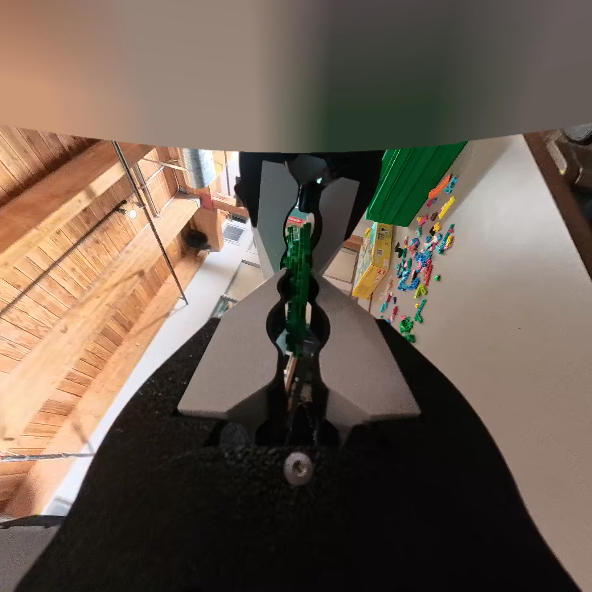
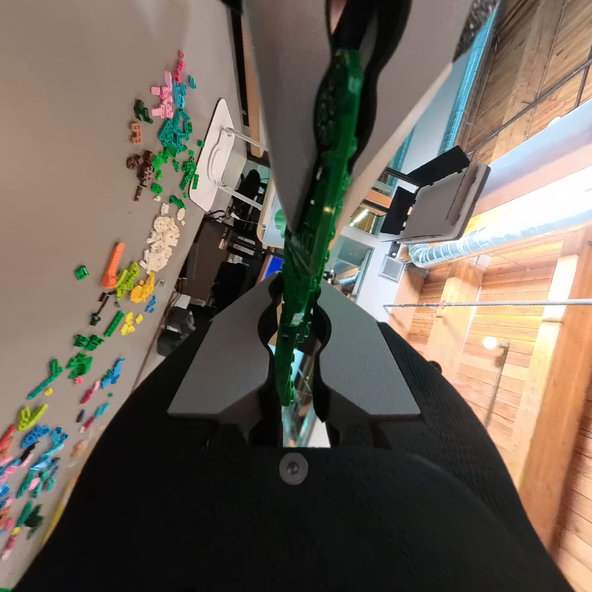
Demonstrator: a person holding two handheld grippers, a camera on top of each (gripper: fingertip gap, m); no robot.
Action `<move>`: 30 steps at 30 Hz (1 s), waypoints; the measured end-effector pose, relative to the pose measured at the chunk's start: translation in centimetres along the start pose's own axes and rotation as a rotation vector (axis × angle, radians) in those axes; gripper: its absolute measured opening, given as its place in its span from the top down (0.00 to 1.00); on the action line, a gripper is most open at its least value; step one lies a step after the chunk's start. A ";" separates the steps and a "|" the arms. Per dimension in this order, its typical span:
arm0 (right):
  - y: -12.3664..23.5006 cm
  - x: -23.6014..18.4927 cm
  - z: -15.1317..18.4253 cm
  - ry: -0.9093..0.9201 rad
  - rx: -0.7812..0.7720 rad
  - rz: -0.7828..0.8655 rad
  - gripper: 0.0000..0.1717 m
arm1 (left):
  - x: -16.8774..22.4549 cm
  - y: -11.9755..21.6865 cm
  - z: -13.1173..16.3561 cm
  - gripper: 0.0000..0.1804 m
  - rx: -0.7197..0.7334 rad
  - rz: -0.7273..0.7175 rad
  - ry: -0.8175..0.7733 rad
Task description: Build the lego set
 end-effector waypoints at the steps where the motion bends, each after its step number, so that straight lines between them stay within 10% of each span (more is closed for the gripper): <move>1: 0.0 0.0 0.0 0.022 -0.003 0.001 0.92 | -0.1 0.0 0.0 0.97 0.003 0.005 0.018; 30: 0.4 -0.4 -0.7 0.097 -0.009 -0.069 0.90 | 0.3 0.3 0.1 0.98 -0.001 0.043 -0.057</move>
Point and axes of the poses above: each gripper's, where its closed fingertips meet, y back along the fingers, z out of its underside, x = y × z across the jaws, the point moved 7 cm from there along y, back along the fingers, and after that the axes turned 10 degrees about z, right-handed, at the moved point
